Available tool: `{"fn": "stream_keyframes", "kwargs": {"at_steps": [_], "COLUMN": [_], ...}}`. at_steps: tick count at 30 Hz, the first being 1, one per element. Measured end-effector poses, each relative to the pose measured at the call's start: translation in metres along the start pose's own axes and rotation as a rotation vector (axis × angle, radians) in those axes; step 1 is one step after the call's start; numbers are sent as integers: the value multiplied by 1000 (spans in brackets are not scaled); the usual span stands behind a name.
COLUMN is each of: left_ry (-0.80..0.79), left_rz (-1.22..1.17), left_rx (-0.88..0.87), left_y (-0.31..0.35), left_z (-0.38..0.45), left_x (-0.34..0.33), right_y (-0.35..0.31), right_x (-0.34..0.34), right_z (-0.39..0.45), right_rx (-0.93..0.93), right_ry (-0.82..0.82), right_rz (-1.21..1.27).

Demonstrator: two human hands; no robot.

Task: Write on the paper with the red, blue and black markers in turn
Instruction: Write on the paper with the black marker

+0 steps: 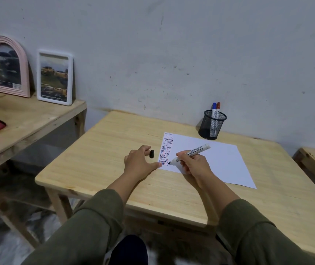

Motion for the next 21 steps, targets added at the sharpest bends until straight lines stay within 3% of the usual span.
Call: {"fn": "stream_keyframes", "kwargs": {"at_steps": [21], "left_ry": [-13], "left_rz": [-4], "left_rx": [6], "left_y": [0], "left_z": [0], "left_x": [0], "right_y": [-2], "right_x": [0], "right_z": [-4], "right_rx": [0], "right_ry": [-6], "right_rz": [-13]}}
Point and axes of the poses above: each hand's wrist, its own z-axis towards the middle knuckle, its own x-axis out of the back of the hand, y = z × x, the point moved 2 cm from there along z, towards the middle knuckle, and after that the axes turned 5 degrees about z, right-handed, at the moved point
